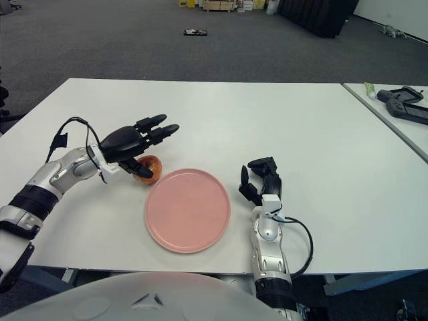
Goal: Put the apple into the plate.
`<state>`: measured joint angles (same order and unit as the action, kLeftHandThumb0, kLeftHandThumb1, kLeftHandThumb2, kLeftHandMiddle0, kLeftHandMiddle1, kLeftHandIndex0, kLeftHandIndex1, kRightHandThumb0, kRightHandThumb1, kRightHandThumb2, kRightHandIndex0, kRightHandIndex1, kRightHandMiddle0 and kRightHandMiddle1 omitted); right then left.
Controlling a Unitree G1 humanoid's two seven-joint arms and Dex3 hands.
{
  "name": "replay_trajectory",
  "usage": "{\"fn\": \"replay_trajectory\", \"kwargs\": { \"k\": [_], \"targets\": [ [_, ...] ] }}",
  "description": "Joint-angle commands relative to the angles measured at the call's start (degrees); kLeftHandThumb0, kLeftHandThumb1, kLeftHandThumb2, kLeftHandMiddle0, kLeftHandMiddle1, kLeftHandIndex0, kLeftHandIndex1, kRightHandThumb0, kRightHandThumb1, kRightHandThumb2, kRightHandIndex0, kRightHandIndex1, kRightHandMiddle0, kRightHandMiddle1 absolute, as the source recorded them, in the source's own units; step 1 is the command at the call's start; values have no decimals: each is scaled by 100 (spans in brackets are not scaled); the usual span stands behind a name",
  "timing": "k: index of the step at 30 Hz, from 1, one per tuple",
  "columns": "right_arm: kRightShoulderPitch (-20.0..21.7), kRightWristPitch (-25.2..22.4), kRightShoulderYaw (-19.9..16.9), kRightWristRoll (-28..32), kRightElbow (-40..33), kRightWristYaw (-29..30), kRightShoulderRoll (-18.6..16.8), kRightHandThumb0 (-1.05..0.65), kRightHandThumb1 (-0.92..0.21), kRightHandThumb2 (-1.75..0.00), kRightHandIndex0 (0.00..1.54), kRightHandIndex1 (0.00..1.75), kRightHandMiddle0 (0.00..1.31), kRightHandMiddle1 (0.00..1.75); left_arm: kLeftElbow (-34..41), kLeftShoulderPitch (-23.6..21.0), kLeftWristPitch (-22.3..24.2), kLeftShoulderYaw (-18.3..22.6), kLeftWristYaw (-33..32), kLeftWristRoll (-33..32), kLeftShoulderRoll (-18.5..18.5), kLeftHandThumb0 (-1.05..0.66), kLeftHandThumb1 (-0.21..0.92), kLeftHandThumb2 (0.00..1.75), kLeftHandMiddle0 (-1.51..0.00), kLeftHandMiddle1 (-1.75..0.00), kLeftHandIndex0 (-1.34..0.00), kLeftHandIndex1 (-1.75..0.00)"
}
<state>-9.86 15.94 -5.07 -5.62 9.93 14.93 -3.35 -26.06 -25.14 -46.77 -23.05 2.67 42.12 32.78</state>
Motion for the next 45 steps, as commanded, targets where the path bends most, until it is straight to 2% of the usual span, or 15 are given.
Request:
{"fn": "replay_trajectory", "kwargs": {
  "k": [1, 5, 10, 14, 21, 28, 38, 45],
  "targets": [
    [-105, -164, -33, 73, 43, -9, -49, -38, -69, -84, 54, 127, 33, 175, -26, -176, -52, -98, 181, 46, 109, -105, 80, 45, 0, 0, 0, 0],
    [-145, -209, -29, 101, -18, -26, -69, -37, -71, -82, 54, 127, 32, 175, -86, -168, -130, -278, 243, 229, 93, -105, 80, 46, 0, 0, 0, 0],
    [-170, -222, -29, 104, -51, -32, -80, -37, -72, -81, 54, 127, 31, 175, -157, -208, -156, -382, 499, 159, 100, -103, 79, 45, 0, 0, 0, 0],
    [-195, -249, -29, 86, -87, -18, -93, -37, -72, -80, 55, 127, 31, 175, -526, -257, -54, -532, 652, 206, 1, -101, 75, 49, 0, 0, 0, 0],
    [-205, -193, -9, 18, -72, -38, -35, -37, -71, -81, 55, 127, 31, 175, -1431, -473, 171, -845, 515, 527, -200, -98, 66, 60, 0, 0, 0, 0],
    [-219, -184, -23, 39, -83, -36, -48, -38, -71, -83, 56, 127, 32, 175, -2256, -767, 317, -1120, 203, 706, -328, -99, 64, 62, 0, 0, 0, 0],
    [-250, -152, -38, 48, -108, -16, -69, -38, -71, -83, 56, 126, 32, 175, -2739, -977, 502, -1253, 155, 581, -346, -95, 61, 64, 0, 0, 0, 0],
    [-275, -266, -36, 25, -165, 1, -69, -37, -71, -82, 56, 126, 31, 175, -2978, -1054, 890, -1293, 89, 592, -352, -94, 62, 66, 0, 0, 0, 0]
  ]
}}
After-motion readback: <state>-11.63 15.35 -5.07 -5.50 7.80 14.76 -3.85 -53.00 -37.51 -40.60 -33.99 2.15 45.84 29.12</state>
